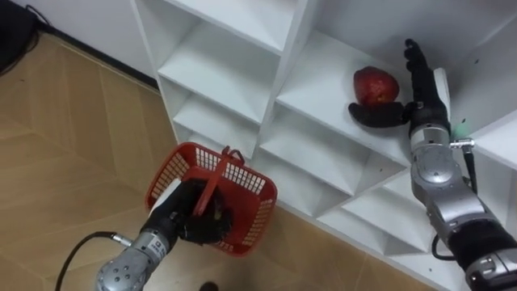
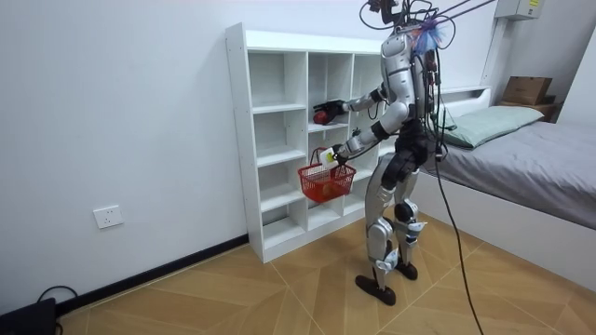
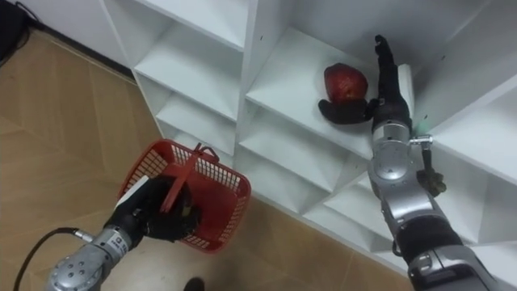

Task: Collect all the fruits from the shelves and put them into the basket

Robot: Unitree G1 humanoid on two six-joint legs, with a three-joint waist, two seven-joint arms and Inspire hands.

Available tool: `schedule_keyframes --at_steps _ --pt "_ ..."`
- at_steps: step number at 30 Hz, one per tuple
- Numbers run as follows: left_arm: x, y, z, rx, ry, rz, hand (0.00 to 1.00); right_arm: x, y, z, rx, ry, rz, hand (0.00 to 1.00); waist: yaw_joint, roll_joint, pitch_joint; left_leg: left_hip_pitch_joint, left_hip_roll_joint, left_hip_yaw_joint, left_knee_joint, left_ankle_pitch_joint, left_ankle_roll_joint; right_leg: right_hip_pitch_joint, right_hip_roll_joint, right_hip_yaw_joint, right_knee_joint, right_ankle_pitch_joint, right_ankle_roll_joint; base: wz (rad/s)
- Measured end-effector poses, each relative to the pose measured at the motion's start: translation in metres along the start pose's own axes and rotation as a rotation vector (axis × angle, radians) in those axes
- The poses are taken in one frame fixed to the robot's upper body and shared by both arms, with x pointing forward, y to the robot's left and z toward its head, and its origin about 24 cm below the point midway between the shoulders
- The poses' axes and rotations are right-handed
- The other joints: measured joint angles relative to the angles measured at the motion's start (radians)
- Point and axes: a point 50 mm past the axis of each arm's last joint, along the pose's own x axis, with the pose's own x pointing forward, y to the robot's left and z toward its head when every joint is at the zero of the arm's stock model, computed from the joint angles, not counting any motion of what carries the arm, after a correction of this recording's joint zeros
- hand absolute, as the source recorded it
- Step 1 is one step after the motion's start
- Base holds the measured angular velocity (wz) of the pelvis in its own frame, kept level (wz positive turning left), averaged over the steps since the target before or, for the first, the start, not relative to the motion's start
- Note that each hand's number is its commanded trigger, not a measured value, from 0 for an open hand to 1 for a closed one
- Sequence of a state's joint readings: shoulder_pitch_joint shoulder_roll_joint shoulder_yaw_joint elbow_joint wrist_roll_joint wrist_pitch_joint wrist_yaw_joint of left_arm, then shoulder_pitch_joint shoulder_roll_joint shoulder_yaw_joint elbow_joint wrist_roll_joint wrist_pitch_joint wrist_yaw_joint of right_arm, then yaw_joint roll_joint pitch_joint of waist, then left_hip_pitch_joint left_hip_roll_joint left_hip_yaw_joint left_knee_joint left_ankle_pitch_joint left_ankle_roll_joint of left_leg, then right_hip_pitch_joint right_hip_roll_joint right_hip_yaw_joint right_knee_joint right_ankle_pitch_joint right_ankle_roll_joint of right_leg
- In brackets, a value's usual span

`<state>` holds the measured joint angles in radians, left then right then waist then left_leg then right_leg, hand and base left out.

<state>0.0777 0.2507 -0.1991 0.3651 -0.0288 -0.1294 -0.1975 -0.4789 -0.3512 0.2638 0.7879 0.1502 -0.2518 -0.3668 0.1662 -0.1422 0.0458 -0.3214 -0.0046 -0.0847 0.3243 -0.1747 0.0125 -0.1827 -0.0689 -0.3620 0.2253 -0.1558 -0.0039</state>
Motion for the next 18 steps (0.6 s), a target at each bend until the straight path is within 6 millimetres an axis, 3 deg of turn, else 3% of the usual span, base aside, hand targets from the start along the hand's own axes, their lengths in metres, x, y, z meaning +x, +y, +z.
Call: schedule_keyframes --at_steps 14,15,16,17,18 --pt "0.0076 -0.0049 -0.0030 -0.009 0.023 0.004 1.00 0.0010 -0.0036 -0.0035 0.007 0.009 -0.026 0.00 0.005 0.003 -0.0002 -0.008 0.004 0.030 -0.002 0.012 0.003 -0.017 -0.008 0.005 0.016 0.000 0.000 0.01" --pt "0.0080 -0.0049 -0.0026 -0.009 0.021 0.005 1.00 0.0009 -0.0039 -0.0039 0.006 0.011 -0.030 0.08 0.006 0.003 -0.0005 -0.008 0.005 0.030 -0.002 0.012 0.003 -0.017 -0.008 0.005 0.016 0.000 0.000 0.00" --pt "0.0082 -0.0051 -0.0023 -0.010 0.020 0.007 1.00 0.0008 -0.0040 -0.0043 0.005 0.013 -0.031 0.40 0.007 0.004 -0.0008 -0.008 0.005 0.032 -0.002 0.013 0.003 -0.017 -0.008 0.004 0.017 0.000 0.000 0.00" --pt "0.0083 -0.0052 -0.0023 -0.011 0.020 0.008 1.00 0.0008 -0.0041 -0.0045 0.004 0.013 -0.032 0.62 0.006 0.004 -0.0011 -0.009 0.005 0.032 -0.002 0.013 0.003 -0.017 -0.008 0.005 0.017 0.000 0.000 0.00" --pt "0.0085 -0.0056 -0.0023 -0.013 0.020 0.009 1.00 0.0007 -0.0042 -0.0048 0.003 0.014 -0.032 0.77 0.006 0.005 -0.0016 -0.009 0.005 0.033 -0.002 0.013 0.003 -0.017 -0.008 0.006 0.017 0.000 0.000 0.00"
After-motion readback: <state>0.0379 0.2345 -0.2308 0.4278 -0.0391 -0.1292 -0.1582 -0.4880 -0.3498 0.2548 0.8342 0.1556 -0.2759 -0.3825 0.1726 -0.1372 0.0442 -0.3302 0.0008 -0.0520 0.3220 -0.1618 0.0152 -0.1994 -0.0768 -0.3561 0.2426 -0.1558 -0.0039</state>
